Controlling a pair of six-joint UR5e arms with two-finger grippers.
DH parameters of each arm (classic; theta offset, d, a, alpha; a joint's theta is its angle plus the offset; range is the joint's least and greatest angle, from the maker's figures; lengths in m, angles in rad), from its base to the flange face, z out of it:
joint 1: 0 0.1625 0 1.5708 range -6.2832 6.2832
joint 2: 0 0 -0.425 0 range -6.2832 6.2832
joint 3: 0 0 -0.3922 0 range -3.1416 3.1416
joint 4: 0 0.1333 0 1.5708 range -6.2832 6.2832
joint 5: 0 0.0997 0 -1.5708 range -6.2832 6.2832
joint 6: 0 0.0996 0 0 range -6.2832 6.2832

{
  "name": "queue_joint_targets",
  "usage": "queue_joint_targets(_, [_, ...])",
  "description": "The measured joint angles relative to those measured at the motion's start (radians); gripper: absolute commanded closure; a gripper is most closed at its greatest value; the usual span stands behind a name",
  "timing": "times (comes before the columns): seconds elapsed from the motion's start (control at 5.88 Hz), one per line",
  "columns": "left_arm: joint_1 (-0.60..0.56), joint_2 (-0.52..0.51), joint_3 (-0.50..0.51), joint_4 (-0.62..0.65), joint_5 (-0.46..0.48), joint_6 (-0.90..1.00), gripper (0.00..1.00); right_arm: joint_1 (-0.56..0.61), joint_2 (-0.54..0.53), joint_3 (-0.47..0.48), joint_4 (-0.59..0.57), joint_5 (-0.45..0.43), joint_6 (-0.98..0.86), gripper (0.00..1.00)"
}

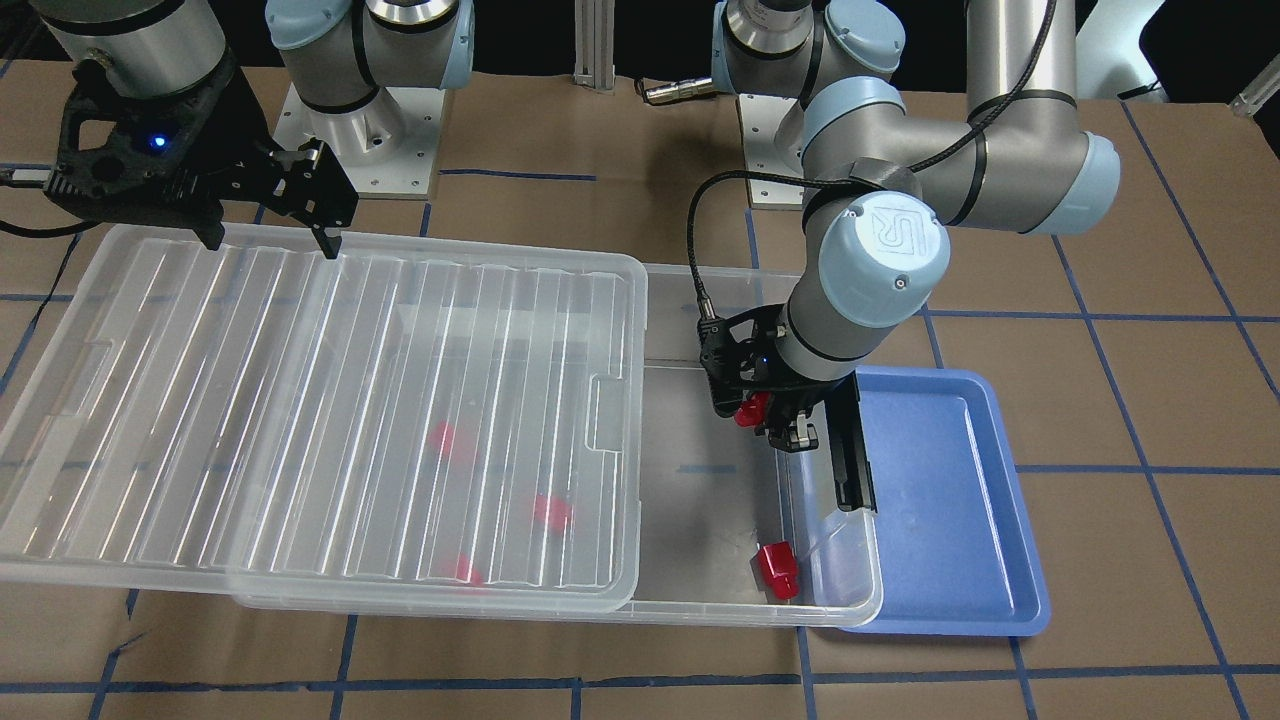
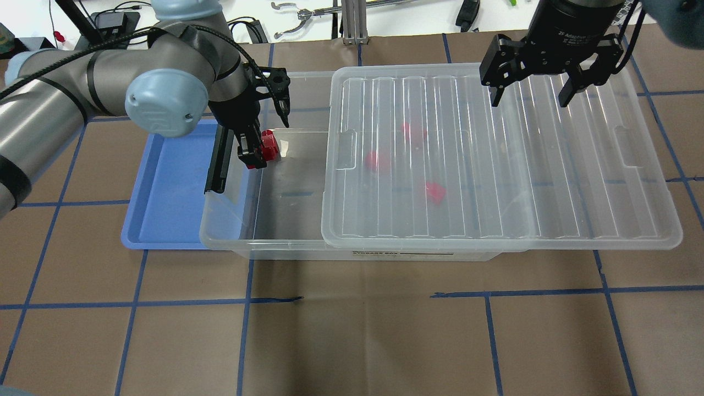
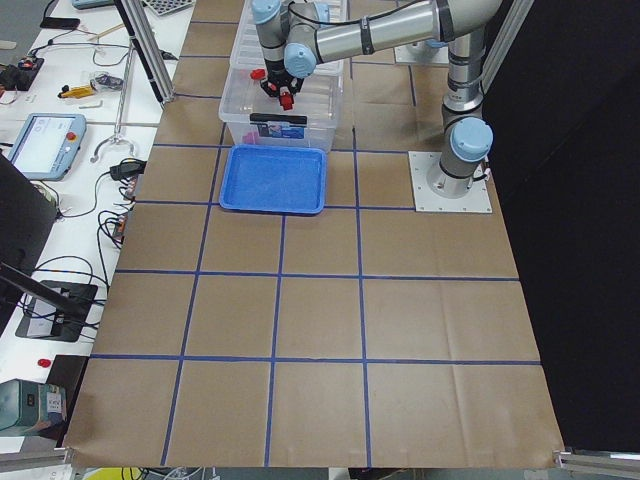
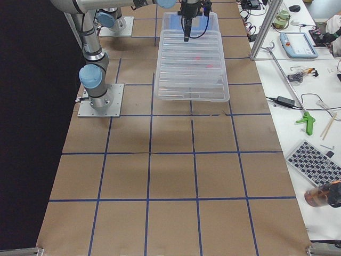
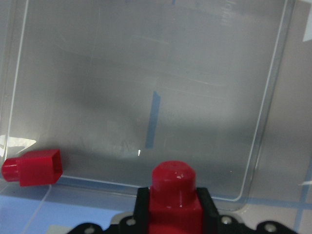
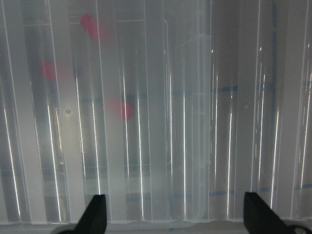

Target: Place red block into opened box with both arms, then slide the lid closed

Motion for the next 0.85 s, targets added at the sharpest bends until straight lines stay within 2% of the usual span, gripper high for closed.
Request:
queue_joint_targets(0.51, [-0.017,-0.079,-0.108,0.210,-0.004,-0.001,0.99,0.000,0.000,0.000,0.000,-0.001,0.000,0.00])
queue_joint_targets(0.68, [-0.023,-0.104,-0.113,0.240,-0.004,-0.001,0.88,0.000,0.000,0.000,0.000,-0.001,0.000,0.00])
queue_joint_targets(0.85, [-0.026,-0.121,-0.113,0.257,-0.005,-0.001,0.37,0.000,0.000,0.000,0.000,-0.002,0.000,0.00])
